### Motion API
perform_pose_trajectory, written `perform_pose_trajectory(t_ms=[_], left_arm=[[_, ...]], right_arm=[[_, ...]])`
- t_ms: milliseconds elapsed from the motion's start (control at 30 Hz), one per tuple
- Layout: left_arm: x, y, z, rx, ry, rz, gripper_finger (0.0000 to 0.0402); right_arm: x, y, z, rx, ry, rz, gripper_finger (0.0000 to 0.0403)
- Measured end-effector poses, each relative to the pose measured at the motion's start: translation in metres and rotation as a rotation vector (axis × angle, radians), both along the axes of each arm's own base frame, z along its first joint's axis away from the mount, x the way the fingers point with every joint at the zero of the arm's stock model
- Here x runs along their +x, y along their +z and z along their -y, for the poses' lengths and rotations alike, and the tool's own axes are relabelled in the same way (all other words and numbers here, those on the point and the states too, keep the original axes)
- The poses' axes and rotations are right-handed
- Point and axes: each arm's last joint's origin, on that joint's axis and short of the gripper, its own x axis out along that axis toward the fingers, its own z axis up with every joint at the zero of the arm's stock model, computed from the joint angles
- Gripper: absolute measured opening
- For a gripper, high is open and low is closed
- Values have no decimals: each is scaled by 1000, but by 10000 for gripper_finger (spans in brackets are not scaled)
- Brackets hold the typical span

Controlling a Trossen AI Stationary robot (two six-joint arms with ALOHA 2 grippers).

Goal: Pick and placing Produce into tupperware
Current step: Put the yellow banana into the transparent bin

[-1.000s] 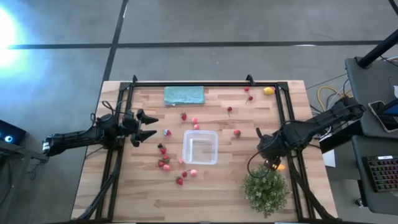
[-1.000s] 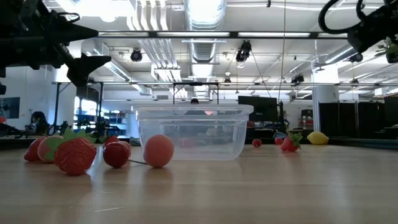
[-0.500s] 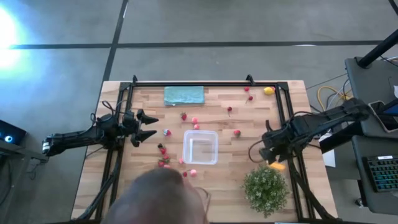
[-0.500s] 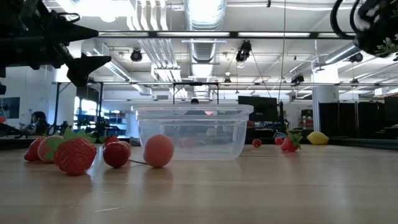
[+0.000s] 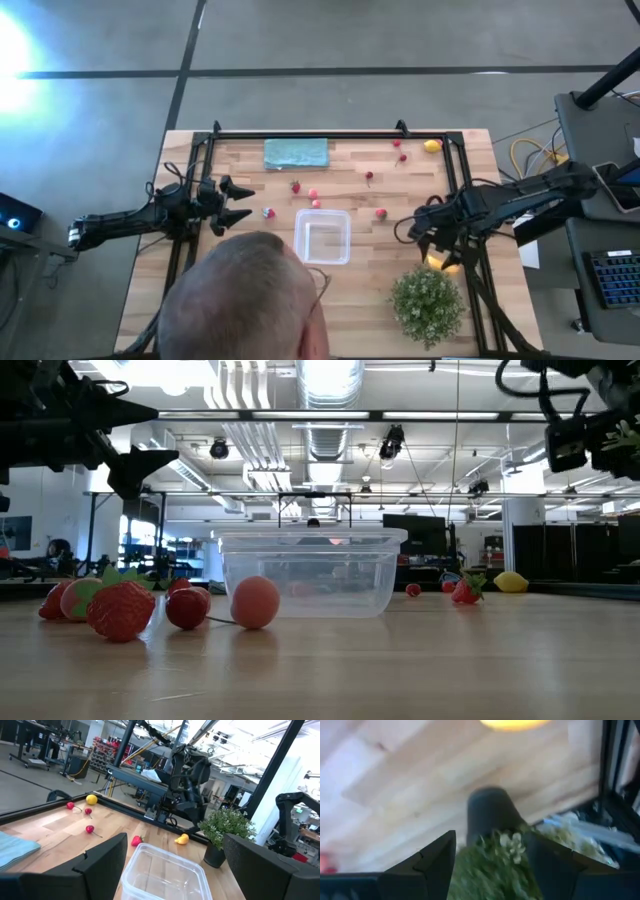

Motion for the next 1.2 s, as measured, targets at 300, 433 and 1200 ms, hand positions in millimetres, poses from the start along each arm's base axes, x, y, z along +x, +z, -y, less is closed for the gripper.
perform_pose_trajectory(t_ms=[300, 433, 1200], left_arm=[[0, 0, 0, 0, 0, 0, 314], [0, 0, 0, 0, 0, 0, 314], [0, 0, 0, 0, 0, 1, 314]], right_arm=[[-9, -33, 5, -98, 209, -84, 228], [-6, -40, 4, -114, 420, 4, 228], [25, -78, -4, 1, 956, 123, 228]])
